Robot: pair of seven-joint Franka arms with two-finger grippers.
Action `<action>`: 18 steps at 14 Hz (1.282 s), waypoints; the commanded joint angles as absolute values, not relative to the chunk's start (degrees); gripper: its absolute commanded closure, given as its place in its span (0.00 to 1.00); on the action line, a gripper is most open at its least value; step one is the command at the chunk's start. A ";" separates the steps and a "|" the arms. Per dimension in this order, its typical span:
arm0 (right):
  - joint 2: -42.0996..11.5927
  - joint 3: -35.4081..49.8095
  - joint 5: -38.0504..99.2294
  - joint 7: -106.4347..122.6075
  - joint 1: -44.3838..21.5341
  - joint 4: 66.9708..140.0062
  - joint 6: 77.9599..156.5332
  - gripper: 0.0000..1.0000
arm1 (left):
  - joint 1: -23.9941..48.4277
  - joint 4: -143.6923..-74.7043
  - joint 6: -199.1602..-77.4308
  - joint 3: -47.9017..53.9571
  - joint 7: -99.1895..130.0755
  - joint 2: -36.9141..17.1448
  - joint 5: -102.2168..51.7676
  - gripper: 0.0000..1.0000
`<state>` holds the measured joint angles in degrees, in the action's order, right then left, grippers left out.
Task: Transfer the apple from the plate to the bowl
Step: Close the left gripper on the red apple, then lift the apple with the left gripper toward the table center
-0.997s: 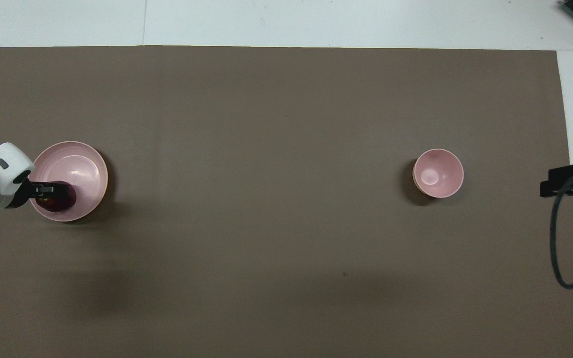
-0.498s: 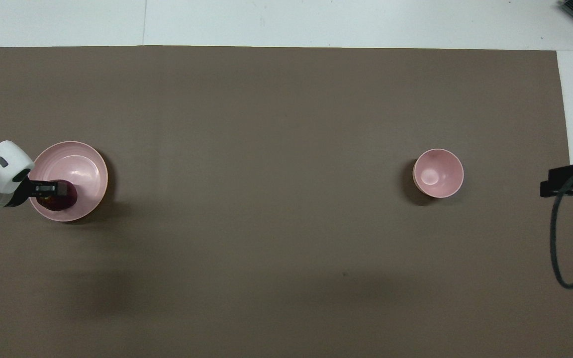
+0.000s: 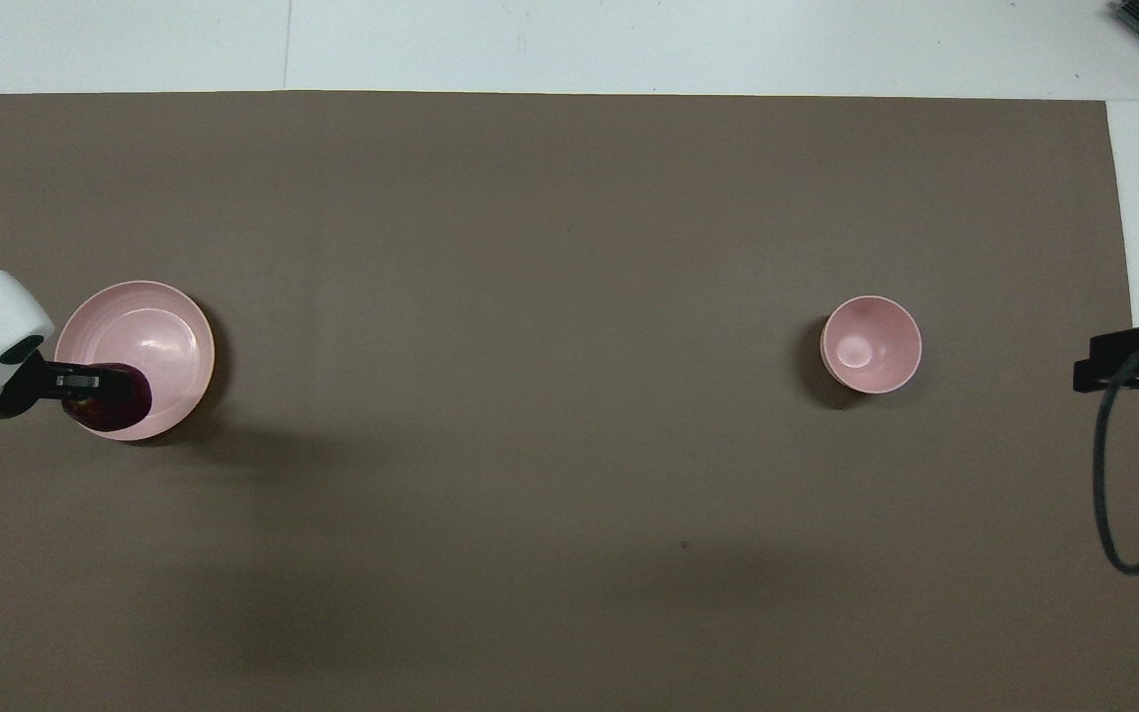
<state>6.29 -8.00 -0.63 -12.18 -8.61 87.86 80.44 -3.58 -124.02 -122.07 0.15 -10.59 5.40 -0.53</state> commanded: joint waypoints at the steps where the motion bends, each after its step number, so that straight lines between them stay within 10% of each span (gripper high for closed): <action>1: 7.03 -7.73 0.79 -10.63 -7.65 88.51 81.39 0.00 | 0.86 -124.19 -118.49 -0.44 -7.49 8.43 -3.76 1.00; 18: 7.03 -7.73 0.79 -10.63 -7.65 88.51 81.39 0.00 | 16.52 -117.86 -118.65 -0.26 1.16 6.06 -45.84 1.00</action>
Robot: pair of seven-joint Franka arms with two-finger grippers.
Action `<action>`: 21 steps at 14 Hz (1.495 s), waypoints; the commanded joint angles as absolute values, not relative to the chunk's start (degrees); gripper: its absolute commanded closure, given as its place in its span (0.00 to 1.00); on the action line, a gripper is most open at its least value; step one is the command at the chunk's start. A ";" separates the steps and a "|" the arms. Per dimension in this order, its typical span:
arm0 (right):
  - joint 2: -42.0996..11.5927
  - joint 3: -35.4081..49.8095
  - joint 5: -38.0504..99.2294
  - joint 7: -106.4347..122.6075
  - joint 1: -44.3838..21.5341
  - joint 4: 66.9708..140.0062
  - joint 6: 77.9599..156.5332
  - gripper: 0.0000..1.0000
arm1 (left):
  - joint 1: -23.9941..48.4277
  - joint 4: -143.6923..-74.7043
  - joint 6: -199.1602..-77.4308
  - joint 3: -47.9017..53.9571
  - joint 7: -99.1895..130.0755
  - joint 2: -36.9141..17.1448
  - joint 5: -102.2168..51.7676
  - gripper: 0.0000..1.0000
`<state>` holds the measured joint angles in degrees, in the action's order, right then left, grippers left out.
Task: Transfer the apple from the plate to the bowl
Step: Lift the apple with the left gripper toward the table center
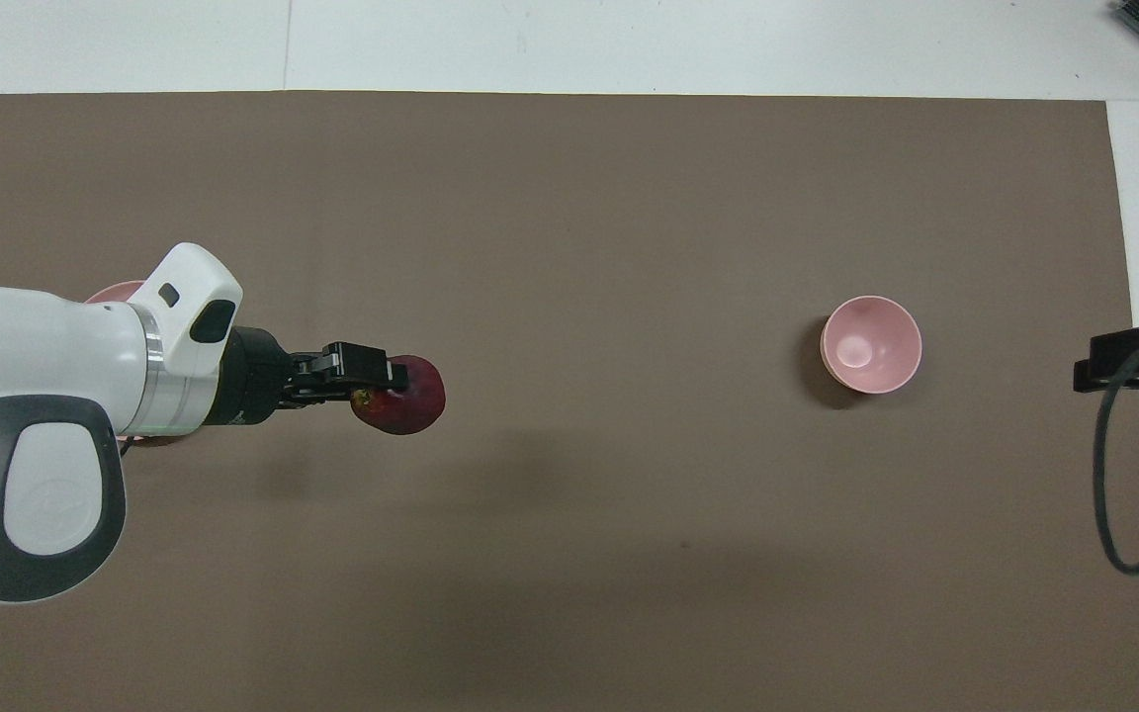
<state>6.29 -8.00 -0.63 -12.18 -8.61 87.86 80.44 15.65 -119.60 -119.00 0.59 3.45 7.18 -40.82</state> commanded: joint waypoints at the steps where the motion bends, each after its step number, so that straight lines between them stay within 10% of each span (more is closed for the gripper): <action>1: 7.03 -7.73 0.79 -10.63 -7.65 88.51 81.39 0.00 | 16.44 -117.86 -118.74 -0.18 0.36 6.06 -48.05 1.00; 21: 7.12 -7.65 0.79 -10.03 -7.65 88.59 80.95 0.00 | 14.85 -117.69 -121.02 0.09 -4.75 8.96 -71.54 1.00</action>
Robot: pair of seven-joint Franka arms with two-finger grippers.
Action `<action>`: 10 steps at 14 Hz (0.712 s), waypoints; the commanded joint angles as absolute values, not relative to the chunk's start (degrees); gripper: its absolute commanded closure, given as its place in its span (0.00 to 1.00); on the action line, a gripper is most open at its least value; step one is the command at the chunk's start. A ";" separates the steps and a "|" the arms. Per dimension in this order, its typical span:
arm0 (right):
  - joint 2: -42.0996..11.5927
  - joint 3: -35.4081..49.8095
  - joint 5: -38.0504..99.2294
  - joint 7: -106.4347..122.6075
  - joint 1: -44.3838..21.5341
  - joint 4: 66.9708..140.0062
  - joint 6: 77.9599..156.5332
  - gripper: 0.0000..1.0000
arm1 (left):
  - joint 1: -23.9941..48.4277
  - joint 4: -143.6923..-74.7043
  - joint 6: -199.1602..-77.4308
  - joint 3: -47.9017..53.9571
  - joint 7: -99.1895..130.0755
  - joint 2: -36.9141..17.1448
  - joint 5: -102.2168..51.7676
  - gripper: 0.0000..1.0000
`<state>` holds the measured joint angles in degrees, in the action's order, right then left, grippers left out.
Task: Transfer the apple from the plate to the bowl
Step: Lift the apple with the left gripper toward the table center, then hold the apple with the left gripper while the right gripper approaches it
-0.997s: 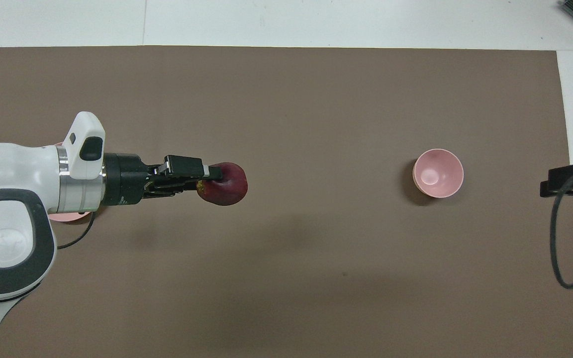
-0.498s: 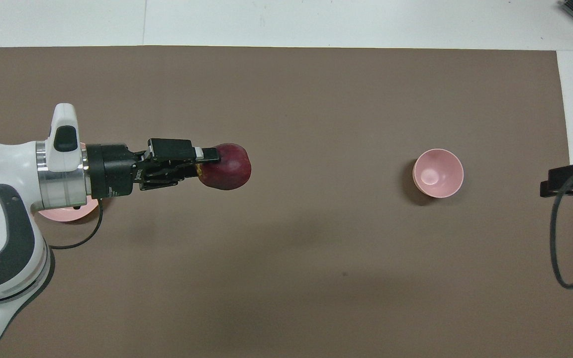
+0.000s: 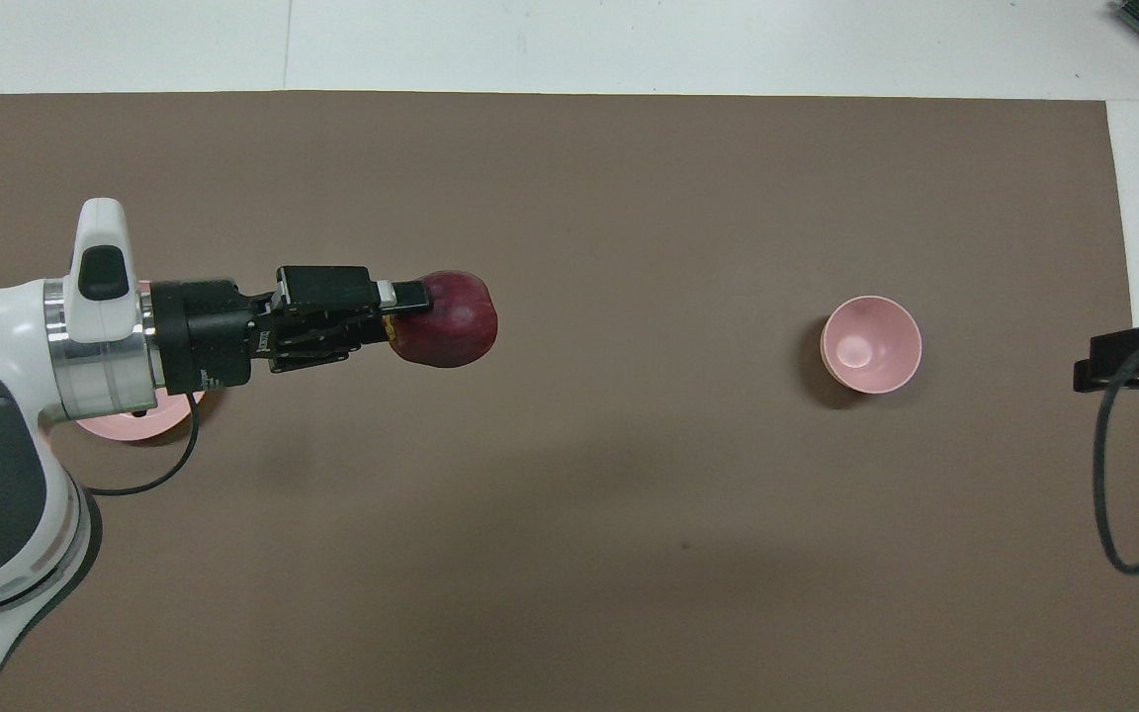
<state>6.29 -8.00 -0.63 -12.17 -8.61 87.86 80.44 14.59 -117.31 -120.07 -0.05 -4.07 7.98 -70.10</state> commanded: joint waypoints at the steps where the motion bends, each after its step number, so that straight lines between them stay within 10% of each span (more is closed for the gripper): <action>1: 7.21 -7.56 1.31 -8.71 -7.99 88.59 80.69 0.00 | 14.94 -117.69 -121.37 0.09 -4.75 8.96 -71.54 1.00; 10: 3.52 -7.03 11.67 -17.90 -15.19 93.78 91.93 0.00 | 14.94 -117.77 -123.75 3.16 -2.99 9.40 -71.19 1.00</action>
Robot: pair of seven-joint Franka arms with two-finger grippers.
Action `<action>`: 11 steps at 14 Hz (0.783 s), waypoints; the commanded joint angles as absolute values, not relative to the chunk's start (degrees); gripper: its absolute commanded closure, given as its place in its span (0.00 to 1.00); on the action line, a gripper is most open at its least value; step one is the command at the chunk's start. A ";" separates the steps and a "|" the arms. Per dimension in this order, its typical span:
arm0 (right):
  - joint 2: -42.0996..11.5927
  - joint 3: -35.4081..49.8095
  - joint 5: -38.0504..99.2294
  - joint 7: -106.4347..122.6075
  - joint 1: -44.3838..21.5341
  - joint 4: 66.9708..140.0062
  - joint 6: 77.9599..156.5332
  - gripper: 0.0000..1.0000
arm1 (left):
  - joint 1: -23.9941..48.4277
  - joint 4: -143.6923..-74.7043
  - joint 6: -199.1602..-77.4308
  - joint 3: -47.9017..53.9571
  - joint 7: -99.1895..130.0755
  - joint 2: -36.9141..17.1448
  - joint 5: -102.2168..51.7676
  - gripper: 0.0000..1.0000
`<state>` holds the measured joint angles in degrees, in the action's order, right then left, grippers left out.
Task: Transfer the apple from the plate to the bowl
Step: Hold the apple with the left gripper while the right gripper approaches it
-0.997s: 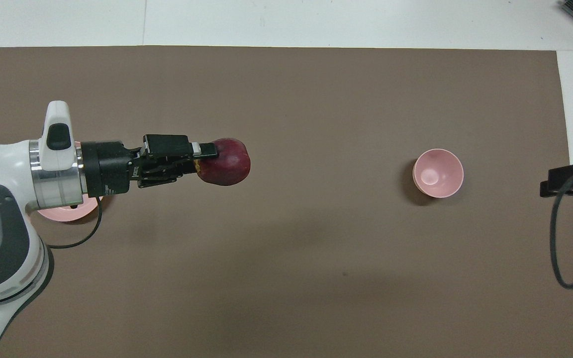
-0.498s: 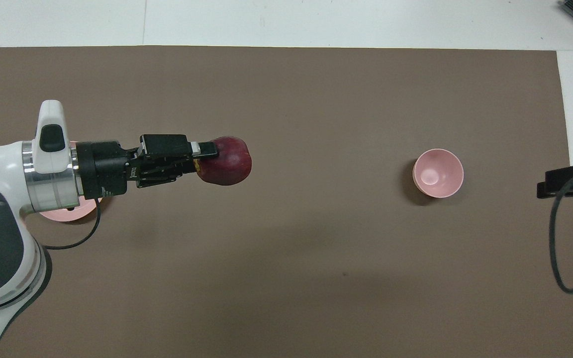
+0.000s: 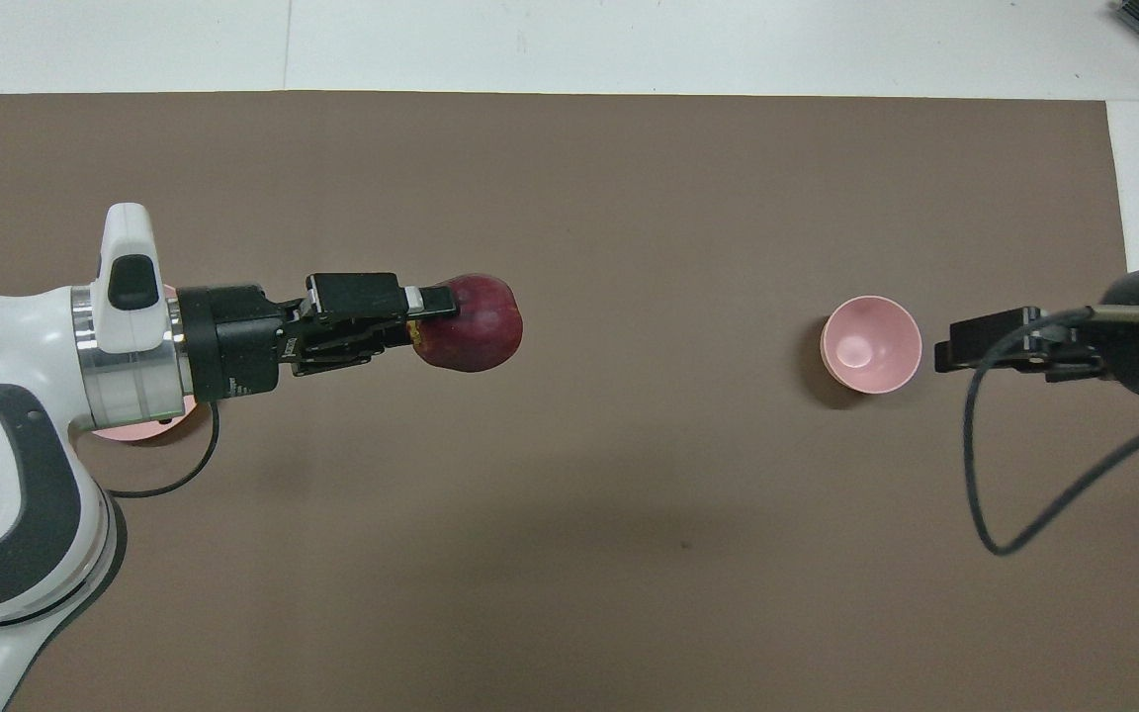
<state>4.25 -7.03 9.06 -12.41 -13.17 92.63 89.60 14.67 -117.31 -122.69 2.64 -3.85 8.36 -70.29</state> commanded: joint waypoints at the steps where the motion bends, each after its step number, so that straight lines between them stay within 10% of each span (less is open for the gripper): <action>1: 2.65 -7.03 13.95 -20.63 -15.73 93.78 92.54 0.00 | 14.94 -117.77 -123.92 3.43 -2.73 9.40 -71.19 1.00; 11: -2.72 -7.03 35.93 -61.22 -26.35 93.43 108.00 0.00 | 14.94 -117.86 -124.98 5.45 -1.06 9.40 -70.93 1.00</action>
